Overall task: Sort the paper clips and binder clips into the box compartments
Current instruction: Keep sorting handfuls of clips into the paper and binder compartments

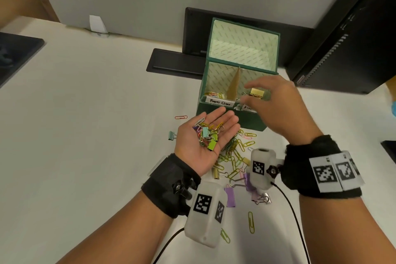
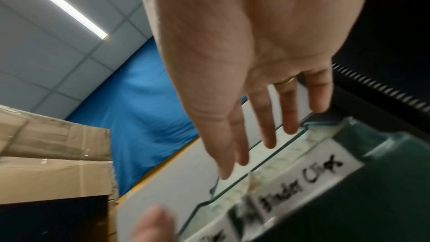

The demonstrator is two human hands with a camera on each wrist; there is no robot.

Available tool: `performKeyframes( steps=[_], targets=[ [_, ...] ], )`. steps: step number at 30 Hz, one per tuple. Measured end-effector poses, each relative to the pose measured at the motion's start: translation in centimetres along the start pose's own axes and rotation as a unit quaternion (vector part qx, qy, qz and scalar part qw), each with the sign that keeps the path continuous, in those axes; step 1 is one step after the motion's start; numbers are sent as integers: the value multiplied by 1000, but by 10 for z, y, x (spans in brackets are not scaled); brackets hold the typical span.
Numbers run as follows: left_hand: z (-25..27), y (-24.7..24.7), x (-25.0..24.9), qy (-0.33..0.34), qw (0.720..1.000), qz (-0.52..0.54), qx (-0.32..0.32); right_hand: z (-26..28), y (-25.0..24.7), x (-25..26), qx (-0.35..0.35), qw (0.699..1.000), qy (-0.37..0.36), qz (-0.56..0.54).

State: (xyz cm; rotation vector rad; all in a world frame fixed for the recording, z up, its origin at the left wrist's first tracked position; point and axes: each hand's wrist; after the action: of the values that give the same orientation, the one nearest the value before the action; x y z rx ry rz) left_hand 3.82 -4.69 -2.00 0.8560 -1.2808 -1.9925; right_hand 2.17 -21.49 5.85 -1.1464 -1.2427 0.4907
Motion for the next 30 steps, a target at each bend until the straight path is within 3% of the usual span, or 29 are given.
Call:
performKeyframes(
  steps=[4, 8, 13, 20, 22, 26, 28, 30],
  targets=[
    [2, 0, 1, 16, 1000, -21, 2, 22, 7, 20, 70, 994, -75, -41],
    [1, -4, -1, 23, 999, -31, -2, 31, 14, 25, 129, 987, -100, 9],
    [2, -1, -1, 18, 999, -37, -15, 33, 22, 23, 121, 983, -108, 83],
    [1, 0, -2, 22, 1000, -9, -10, 36, 11, 22, 144, 984, -100, -37],
    [0, 1, -2, 23, 1000, 8, -13, 31, 4, 19, 106, 987, -77, -95],
    [1, 2, -3, 10, 1000, 12, -12, 15, -8, 7, -70, 975, -6, -210],
    [2, 3, -3, 3, 1000, 9, -11, 8, -12, 2, -134, 967, 17, -217],
    [3, 4, -2, 2, 1000, 7, -8, 0, -13, -6, -154, 972, 44, -175]
  ],
)
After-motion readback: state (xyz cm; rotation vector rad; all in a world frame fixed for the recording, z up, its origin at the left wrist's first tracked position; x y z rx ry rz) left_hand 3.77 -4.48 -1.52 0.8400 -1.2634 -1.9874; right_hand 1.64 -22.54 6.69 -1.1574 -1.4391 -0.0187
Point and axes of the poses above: each hand's wrist, its own z-axis away from the middle knuckle, its own y-axis out of the palm, x = y × z, and after that the axes turned 9 degrees about y, right-handed
